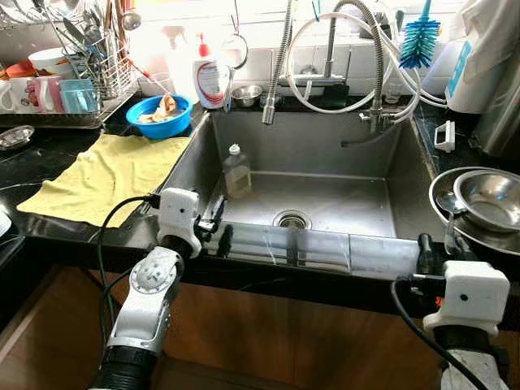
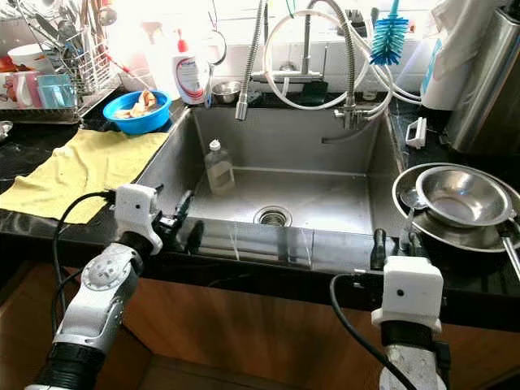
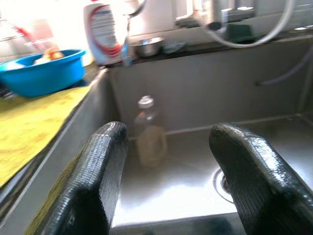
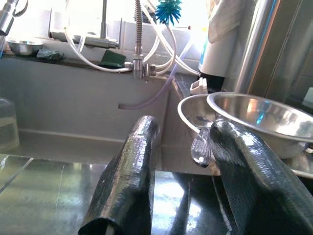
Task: Kitchen organization
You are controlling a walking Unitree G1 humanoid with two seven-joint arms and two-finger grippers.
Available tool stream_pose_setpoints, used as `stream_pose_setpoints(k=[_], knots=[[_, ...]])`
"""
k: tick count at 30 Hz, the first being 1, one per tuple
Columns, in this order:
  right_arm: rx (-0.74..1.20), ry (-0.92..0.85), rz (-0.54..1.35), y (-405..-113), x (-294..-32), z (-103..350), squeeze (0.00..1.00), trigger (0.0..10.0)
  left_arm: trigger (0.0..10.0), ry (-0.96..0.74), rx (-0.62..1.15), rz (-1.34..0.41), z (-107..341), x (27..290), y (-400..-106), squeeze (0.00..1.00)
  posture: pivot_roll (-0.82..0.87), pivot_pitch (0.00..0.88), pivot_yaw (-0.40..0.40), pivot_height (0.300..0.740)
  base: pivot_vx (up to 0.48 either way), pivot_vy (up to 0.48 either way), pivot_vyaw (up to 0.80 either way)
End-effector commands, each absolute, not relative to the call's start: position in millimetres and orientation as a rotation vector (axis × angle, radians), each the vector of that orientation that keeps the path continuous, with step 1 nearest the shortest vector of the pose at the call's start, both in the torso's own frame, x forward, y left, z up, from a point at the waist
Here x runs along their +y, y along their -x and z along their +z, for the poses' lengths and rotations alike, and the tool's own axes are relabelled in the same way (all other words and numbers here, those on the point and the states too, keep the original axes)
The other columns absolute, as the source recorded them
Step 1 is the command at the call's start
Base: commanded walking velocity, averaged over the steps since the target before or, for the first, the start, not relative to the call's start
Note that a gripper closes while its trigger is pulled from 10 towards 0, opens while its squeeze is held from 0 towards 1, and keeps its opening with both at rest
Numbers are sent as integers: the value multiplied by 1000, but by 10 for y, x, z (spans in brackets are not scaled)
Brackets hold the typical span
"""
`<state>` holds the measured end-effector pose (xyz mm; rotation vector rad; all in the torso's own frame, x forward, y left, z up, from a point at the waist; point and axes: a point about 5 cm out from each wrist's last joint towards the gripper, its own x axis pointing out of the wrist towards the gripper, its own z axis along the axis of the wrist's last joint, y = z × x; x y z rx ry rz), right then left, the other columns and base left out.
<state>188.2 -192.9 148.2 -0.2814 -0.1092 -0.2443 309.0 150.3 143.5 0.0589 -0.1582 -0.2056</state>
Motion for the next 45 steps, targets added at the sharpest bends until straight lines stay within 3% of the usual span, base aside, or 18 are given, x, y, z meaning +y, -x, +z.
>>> stream_pose_setpoints(k=[1,14,28,38,45], knots=[[-120,268,-215,-1890,-1878,1480,0,10000,10000,-87,-192,-149,1483,1634,-3015,0,-169,0,63,740,0,0,0],[-119,276,-212,-1882,-1918,1469,0,10000,10000,-167,-211,-84,1498,1833,-2652,0,-148,0,55,740,0,0,0],[-116,274,-209,-1899,-1931,1477,0,10000,10000,-129,-209,-80,1512,1710,-2727,0,-157,0,48,740,0,0,0],[-125,262,-183,-1910,-1878,1488,0,10000,10000,-117,-209,-87,1521,1676,-2750,0,-156,0,52,740,0,0,-782],[-136,265,-173,-1927,-1860,1502,0,10000,10000,-121,-208,-86,1524,1667,-2747,0,-154,0,53,740,0,0,-120]])
